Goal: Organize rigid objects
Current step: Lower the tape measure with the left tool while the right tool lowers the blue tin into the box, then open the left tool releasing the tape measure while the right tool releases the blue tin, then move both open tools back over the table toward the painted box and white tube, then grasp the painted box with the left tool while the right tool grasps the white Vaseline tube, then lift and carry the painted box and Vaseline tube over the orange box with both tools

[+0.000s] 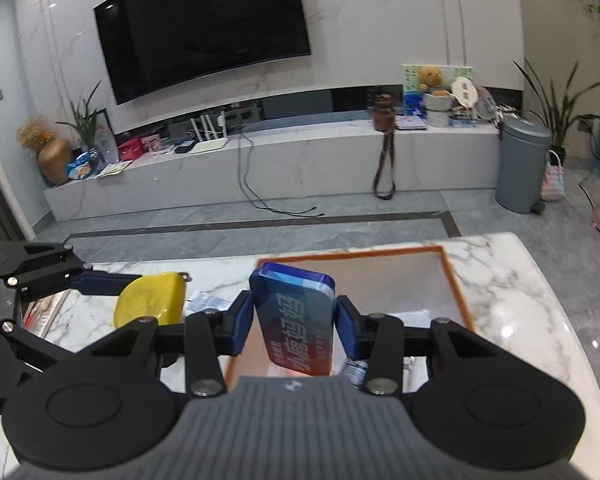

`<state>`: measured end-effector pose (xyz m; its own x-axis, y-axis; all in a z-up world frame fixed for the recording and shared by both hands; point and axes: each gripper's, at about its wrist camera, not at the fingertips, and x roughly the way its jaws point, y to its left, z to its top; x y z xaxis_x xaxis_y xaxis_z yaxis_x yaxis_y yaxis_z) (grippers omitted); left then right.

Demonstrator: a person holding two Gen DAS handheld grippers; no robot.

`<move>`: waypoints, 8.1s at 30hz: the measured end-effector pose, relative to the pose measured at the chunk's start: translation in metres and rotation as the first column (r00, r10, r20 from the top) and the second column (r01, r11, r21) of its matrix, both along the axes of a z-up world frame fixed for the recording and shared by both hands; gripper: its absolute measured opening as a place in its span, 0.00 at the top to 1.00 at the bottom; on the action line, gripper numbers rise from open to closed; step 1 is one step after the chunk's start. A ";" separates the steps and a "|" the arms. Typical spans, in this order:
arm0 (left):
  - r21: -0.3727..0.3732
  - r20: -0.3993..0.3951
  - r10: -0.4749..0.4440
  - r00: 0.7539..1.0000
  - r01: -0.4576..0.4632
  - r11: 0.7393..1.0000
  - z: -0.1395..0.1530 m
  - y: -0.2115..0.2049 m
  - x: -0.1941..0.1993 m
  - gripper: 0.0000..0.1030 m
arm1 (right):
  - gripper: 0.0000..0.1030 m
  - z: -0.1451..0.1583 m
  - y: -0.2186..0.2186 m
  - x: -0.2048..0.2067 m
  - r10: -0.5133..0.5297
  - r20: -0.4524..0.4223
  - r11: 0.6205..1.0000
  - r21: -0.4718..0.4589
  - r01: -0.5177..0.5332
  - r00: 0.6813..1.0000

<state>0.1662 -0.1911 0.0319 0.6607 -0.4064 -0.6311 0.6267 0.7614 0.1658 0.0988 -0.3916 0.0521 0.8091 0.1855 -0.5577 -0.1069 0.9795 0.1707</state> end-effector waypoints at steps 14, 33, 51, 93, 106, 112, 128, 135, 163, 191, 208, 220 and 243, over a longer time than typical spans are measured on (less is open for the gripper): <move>0.109 -0.055 -0.068 0.996 0.074 0.991 -0.044 -0.065 0.032 0.31 | 0.56 -0.043 -0.043 0.023 -0.124 -0.141 0.992 -0.034 0.120 0.982; 0.219 -0.181 -0.086 0.980 0.126 0.968 -0.091 -0.074 0.056 0.31 | 0.55 -0.084 -0.031 0.063 -0.148 -0.284 0.984 -0.140 0.111 0.947; 0.298 -0.214 -0.053 0.975 0.117 0.947 -0.113 -0.082 0.081 0.31 | 0.55 -0.109 -0.024 0.093 -0.190 -0.331 0.974 -0.181 0.135 0.924; 0.257 -0.052 0.013 0.999 0.000 0.966 -0.054 -0.069 0.066 0.27 | 0.36 -0.067 -0.012 0.078 -0.246 -0.218 0.958 -0.202 0.203 0.945; 0.213 0.000 0.076 0.997 -0.074 0.974 -0.024 -0.023 0.051 0.24 | 0.32 -0.039 0.032 0.073 -0.168 -0.142 0.970 -0.198 0.138 0.975; 0.207 0.019 0.109 0.994 -0.110 0.972 -0.018 0.007 0.047 0.24 | 0.32 -0.031 0.062 0.071 -0.120 -0.098 0.975 -0.199 0.099 0.988; 0.173 -0.046 0.199 0.979 -0.188 0.967 -0.048 0.087 0.048 0.22 | 0.28 -0.047 0.156 0.083 0.050 -0.117 0.952 -0.294 -0.083 0.992; 0.192 -0.082 0.178 0.981 -0.160 0.968 -0.078 0.102 0.057 0.22 | 0.28 -0.058 0.165 0.093 0.044 -0.135 0.950 -0.300 -0.083 0.990; 0.160 -0.187 0.231 0.955 -0.203 0.966 -0.134 0.173 0.018 0.29 | 0.22 -0.138 0.221 0.163 0.134 -0.189 0.888 -0.412 -0.203 0.973; 0.068 -0.301 0.339 0.891 -0.334 0.940 -0.131 0.254 -0.022 0.29 | 0.33 -0.150 0.251 0.158 0.236 -0.369 0.836 -0.394 -0.381 0.899; -0.007 -0.228 0.379 0.897 -0.391 0.920 -0.136 0.251 -0.026 0.30 | 0.33 -0.167 0.248 0.158 -0.015 -0.238 0.969 -0.241 -0.044 0.971; -0.008 -0.221 0.395 0.892 -0.407 0.913 -0.135 0.252 -0.030 0.32 | 0.55 -0.162 0.251 0.140 0.075 -0.247 0.968 -0.215 -0.131 0.966; -0.023 -0.172 0.431 0.886 -0.441 0.897 -0.099 0.244 -0.053 0.35 | 0.55 -0.097 0.237 0.085 0.113 -0.133 0.961 -0.239 -0.142 0.985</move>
